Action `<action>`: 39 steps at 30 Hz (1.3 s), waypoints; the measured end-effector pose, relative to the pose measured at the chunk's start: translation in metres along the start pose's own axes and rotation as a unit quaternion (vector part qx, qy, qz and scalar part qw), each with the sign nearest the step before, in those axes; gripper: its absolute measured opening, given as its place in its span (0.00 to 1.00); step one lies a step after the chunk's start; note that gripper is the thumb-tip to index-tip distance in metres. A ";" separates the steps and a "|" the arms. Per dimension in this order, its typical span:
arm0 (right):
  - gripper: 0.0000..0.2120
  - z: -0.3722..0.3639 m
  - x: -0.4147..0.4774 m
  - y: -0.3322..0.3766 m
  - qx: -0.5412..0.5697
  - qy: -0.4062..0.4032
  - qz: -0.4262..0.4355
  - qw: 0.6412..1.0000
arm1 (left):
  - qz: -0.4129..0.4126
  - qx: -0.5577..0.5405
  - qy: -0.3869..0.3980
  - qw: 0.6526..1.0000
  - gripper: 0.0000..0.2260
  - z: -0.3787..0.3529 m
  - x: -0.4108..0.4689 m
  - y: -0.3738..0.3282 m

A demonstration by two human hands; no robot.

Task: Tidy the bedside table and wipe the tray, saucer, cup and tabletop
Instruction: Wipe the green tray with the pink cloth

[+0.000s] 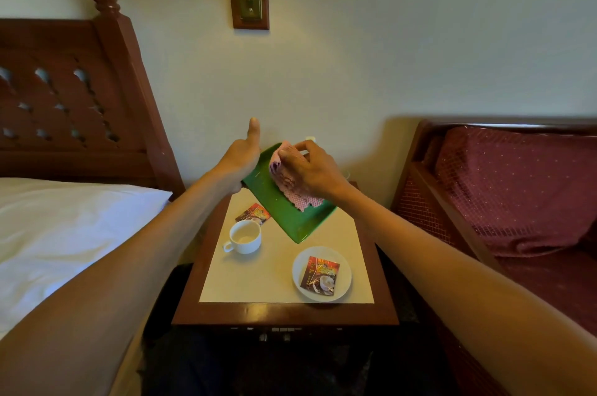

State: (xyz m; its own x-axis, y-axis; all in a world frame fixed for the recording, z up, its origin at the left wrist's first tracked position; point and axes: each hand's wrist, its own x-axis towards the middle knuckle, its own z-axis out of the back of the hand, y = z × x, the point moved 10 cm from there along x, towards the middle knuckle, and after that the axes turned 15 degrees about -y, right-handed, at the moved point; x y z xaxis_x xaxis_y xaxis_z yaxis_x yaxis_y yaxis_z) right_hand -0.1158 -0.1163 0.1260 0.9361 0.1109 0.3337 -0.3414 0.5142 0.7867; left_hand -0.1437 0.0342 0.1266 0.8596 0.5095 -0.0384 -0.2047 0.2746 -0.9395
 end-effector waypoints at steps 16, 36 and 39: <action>0.16 0.012 0.009 -0.008 0.023 -0.041 -0.011 0.999 | -0.085 -0.069 -0.057 0.992 0.17 -0.011 -0.002 0.005; 0.19 0.004 0.007 -0.011 0.085 -0.038 -0.112 0.989 | -0.151 0.027 -0.051 0.987 0.18 0.000 0.021 -0.018; 0.19 -0.002 0.003 -0.009 0.088 -0.038 -0.105 0.990 | -0.130 0.014 -0.112 0.985 0.20 0.018 0.033 -0.017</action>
State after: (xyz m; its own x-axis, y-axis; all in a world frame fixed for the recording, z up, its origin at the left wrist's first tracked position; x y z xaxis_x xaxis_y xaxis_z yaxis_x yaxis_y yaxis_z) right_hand -0.1097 -0.1189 0.1193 0.9814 -0.0499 0.1852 -0.1550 0.3625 0.9190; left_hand -0.1201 0.0608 0.1470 0.7611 0.5845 0.2812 -0.0064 0.4403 -0.8978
